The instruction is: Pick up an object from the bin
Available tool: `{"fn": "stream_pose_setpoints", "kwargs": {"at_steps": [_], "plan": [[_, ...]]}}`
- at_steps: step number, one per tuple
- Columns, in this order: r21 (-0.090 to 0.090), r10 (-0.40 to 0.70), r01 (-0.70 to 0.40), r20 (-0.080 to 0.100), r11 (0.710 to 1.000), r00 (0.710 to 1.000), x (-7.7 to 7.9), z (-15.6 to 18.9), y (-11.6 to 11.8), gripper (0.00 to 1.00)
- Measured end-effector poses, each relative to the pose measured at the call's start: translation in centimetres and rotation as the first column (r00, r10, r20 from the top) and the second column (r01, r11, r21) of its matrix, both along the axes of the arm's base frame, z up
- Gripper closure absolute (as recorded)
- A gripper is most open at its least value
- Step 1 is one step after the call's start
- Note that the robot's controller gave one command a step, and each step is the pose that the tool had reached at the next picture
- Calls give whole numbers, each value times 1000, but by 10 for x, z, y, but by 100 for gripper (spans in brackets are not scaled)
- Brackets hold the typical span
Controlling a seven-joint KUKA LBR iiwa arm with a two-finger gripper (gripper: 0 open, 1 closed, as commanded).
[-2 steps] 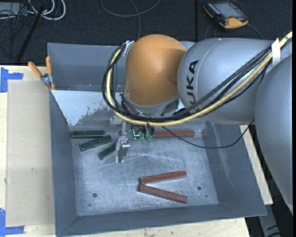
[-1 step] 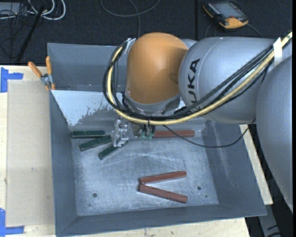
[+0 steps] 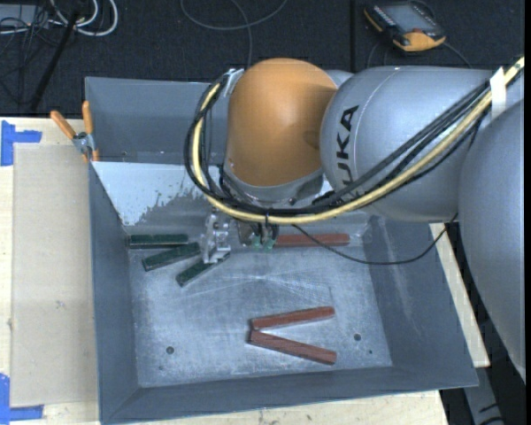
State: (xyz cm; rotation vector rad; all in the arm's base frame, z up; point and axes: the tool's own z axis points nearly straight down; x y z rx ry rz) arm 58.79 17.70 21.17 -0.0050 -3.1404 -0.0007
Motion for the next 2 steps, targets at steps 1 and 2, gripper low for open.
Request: {"fn": "stream_pose_setpoints", "kwargs": {"at_steps": [1, 2], "plan": [[0, -65, 65, 3, 998, 998, 1, -24, 7, 100], [-1, 41, -41, 0, 999, 999, -11, -63, 15, 0]]}}
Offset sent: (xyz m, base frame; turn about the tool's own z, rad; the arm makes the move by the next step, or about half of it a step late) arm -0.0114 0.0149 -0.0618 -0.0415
